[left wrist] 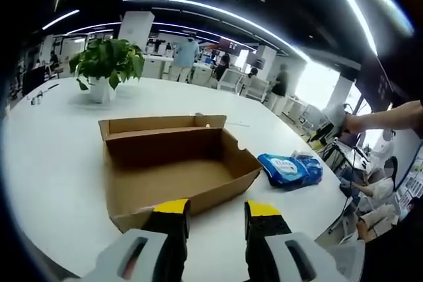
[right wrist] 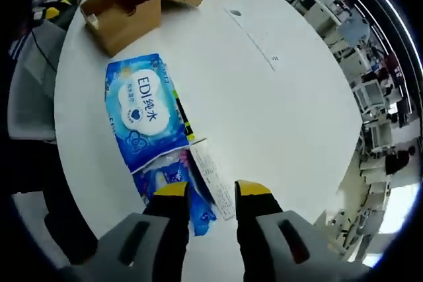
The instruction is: Operate the shoe box by opening the lid, removing the specified soft item, and placing it in the target area until the item is outside and the box remains undamaged.
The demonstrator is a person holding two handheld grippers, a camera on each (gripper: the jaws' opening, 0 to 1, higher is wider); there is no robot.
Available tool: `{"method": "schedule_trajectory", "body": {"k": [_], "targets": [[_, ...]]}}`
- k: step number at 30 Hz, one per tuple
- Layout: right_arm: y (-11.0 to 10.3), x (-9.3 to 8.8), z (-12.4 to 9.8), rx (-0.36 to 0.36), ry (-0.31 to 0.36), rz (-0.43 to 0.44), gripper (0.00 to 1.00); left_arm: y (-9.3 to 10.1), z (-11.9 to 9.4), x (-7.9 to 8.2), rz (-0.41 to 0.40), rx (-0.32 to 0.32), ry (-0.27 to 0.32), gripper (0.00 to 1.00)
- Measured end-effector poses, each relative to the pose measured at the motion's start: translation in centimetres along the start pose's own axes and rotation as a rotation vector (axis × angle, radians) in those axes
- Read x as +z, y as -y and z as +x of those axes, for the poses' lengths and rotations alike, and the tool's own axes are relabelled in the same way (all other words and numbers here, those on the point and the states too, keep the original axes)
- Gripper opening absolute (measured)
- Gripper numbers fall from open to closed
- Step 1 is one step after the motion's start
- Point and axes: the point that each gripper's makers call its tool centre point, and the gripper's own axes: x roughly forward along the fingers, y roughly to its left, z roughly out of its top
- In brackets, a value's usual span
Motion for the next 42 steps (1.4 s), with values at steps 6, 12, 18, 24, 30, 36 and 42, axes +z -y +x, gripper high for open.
{"method": "schedule_trajectory", "body": {"k": [6,12,18,24,30,36,42], "targets": [[-0.8,2.3,-1.0,0.011,0.172,0.238,0.28,-0.8,-0.6,0.5,0.005,-0.014,0.005,0.33],[-2.0,3.9,-1.8,0.018,0.285,0.393,0.30,-1.9,-1.4,0.9,0.006,-0.019,0.011,0.33],[-2.9,4.8,-2.2,0.018,0.363,0.497,0.30,-2.4,-1.8,0.8,0.010,-0.023,0.012,0.33],[-5.3,6.3,-2.9,0.022,0.447,0.516,0.30,-4.6,-2.5,1.2,-0.003,-0.009,0.016,0.33],[-7.9,7.6,-3.3,0.042,0.491,0.527,0.31,-6.9,-2.8,1.9,0.015,0.007,0.009,0.33],[-11.0,8.6,-3.4,0.062,0.523,0.538,0.31,-8.1,-2.1,2.2,0.051,-0.007,-0.025,0.34],[-14.5,9.1,-4.2,0.091,0.535,0.510,0.30,-9.1,-0.8,2.8,0.095,-0.035,-0.051,0.34]]}}
